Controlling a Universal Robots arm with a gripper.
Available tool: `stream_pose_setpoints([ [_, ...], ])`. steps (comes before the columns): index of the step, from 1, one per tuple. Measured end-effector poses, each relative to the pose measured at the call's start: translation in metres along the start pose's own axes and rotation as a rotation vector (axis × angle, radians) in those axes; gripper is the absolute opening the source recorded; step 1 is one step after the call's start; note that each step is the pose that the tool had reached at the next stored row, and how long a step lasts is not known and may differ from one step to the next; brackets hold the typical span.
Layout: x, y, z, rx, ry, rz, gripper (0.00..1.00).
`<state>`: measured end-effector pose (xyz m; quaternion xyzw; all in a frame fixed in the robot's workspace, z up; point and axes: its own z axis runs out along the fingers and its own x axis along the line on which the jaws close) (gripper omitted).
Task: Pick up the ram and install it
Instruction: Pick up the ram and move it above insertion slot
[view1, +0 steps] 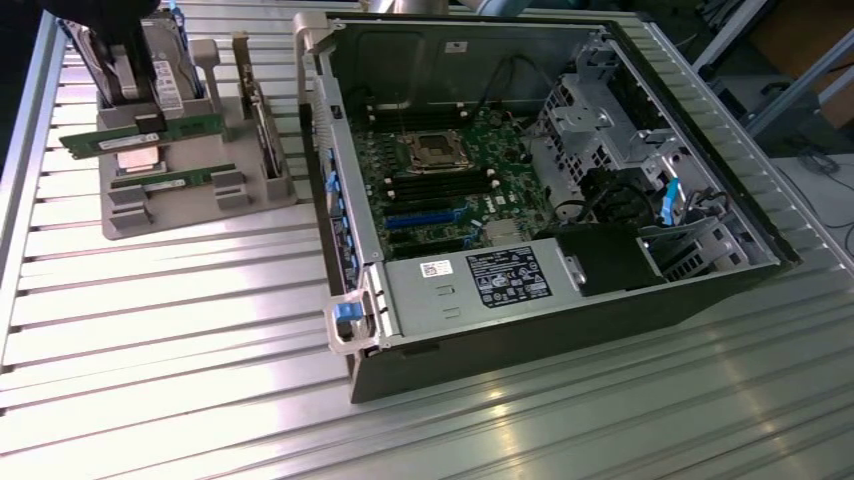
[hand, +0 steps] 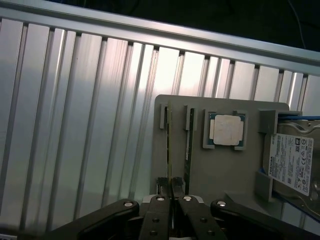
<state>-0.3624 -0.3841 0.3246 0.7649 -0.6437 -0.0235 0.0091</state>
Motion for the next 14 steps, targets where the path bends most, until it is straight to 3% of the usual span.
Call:
stream_pose_setpoints([
  [14, 0.000, 0.0007, -0.0156, 0.0000, 0.0000, 0.000, 0.13],
])
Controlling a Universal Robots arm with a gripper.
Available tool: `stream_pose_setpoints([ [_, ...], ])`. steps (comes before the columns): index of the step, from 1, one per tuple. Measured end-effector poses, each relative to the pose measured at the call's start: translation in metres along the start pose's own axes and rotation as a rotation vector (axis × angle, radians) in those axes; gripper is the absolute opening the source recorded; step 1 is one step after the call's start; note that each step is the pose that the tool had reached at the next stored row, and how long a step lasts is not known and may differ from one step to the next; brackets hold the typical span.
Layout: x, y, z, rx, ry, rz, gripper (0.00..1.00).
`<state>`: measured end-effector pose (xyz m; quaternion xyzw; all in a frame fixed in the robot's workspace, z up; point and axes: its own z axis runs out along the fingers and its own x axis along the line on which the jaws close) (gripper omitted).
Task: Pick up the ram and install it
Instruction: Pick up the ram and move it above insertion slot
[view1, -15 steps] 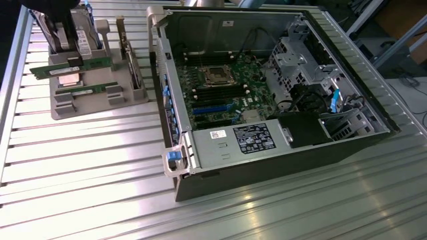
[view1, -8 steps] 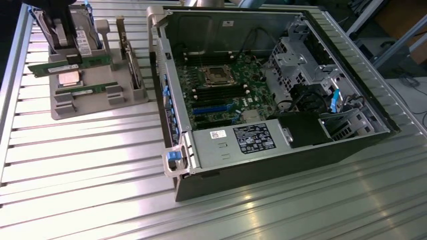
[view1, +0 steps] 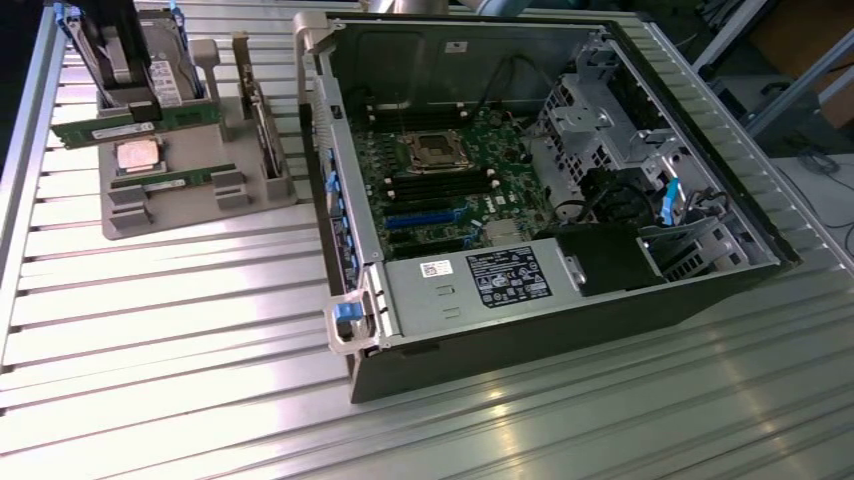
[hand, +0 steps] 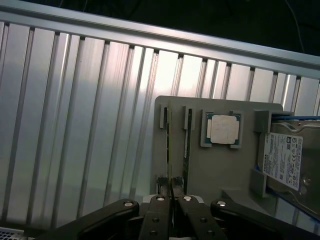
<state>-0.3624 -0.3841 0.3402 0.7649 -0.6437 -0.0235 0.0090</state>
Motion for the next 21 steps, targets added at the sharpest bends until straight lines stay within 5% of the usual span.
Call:
stream_pose_setpoints([
  [21, -0.001, 0.0011, -0.0240, 0.0000, 0.0000, 0.000, 0.13],
])
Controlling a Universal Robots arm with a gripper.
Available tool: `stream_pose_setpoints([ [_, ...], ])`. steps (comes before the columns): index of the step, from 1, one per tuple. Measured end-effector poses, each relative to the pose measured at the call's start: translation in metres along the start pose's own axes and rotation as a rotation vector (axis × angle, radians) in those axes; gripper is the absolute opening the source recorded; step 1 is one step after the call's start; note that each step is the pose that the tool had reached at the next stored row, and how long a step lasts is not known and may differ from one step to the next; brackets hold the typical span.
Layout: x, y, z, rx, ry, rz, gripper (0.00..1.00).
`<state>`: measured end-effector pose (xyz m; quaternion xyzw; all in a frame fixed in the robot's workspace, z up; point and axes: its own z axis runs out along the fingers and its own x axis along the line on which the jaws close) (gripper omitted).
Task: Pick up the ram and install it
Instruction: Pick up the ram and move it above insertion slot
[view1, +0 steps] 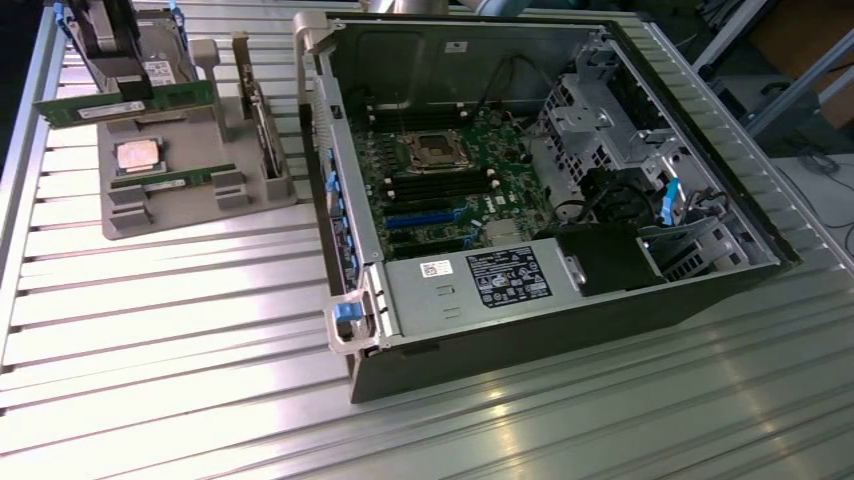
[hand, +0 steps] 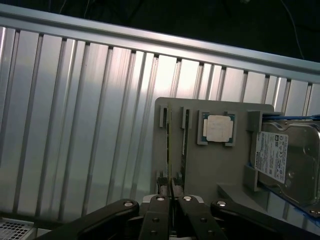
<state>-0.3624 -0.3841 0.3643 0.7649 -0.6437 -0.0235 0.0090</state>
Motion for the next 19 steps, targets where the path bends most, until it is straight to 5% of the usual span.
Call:
stream_pose_setpoints([
  [19, 0.000, 0.0007, -0.0164, -0.0001, 0.0001, 0.000, 0.13],
])
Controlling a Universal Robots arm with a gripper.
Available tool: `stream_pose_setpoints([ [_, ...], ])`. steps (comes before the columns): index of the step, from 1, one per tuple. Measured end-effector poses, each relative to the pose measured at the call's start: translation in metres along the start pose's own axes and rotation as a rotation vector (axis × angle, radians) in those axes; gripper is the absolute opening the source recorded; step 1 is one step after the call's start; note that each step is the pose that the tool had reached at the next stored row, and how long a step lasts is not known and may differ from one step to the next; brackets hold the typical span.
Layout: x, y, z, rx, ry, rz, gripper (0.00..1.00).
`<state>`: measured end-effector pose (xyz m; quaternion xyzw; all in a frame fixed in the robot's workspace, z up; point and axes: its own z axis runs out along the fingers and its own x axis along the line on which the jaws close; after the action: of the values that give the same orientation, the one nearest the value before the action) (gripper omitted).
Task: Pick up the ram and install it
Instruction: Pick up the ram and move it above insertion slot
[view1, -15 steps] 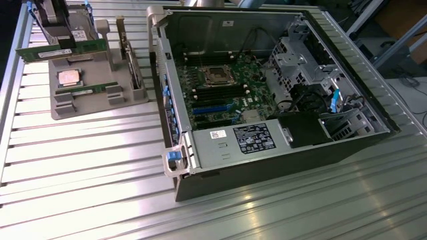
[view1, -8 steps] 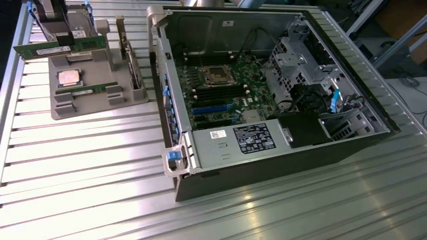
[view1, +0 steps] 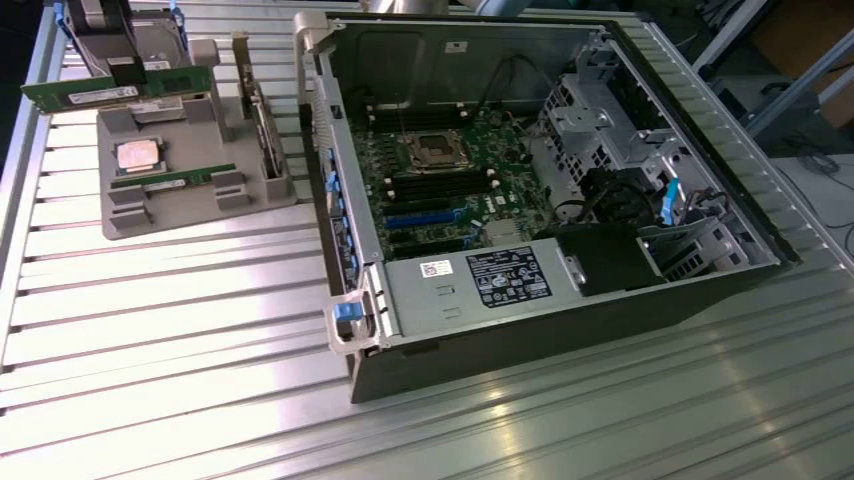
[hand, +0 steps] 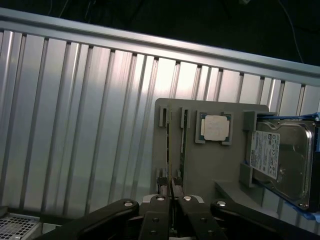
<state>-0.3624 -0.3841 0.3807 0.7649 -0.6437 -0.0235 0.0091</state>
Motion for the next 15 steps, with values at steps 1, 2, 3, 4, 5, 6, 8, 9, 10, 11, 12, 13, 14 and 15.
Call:
stream_pose_setpoints([
  [1, 0.000, 0.0000, -0.0007, 0.0001, 0.0000, 0.000, 0.13],
  [2, 0.000, 0.0001, -0.0013, -0.0001, 0.0000, 0.000, 0.13],
  [3, 0.000, 0.0001, -0.0020, 0.0000, 0.0000, 0.000, 0.13],
  [4, 0.000, 0.0001, -0.0030, 0.0000, 0.0000, 0.000, 0.13],
  [5, 0.000, 0.0002, -0.0037, 0.0000, 0.0000, 0.000, 0.13],
  [6, 0.000, 0.0002, -0.0048, 0.0000, 0.0000, 0.000, 0.13],
  [8, 0.000, 0.0003, -0.0068, 0.0000, 0.0000, 0.000, 0.13],
  [9, 0.000, 0.0004, -0.0076, 0.0001, -0.0001, 0.000, 0.13],
  [10, 0.000, 0.0004, -0.0090, 0.0000, 0.0000, 0.000, 0.13],
  [11, 0.000, 0.0005, -0.0103, 0.0000, -0.0001, 0.000, 0.13],
  [12, 0.000, 0.0005, -0.0121, 0.0000, 0.0000, 0.000, 0.13],
  [13, 0.000, 0.0006, -0.0131, 0.0000, 0.0000, 0.000, 0.13],
  [14, 0.000, 0.0006, -0.0140, 0.0000, 0.0000, 0.000, 0.13],
  [15, 0.000, 0.0007, -0.0153, 0.0000, 0.0000, 0.000, 0.13],
])
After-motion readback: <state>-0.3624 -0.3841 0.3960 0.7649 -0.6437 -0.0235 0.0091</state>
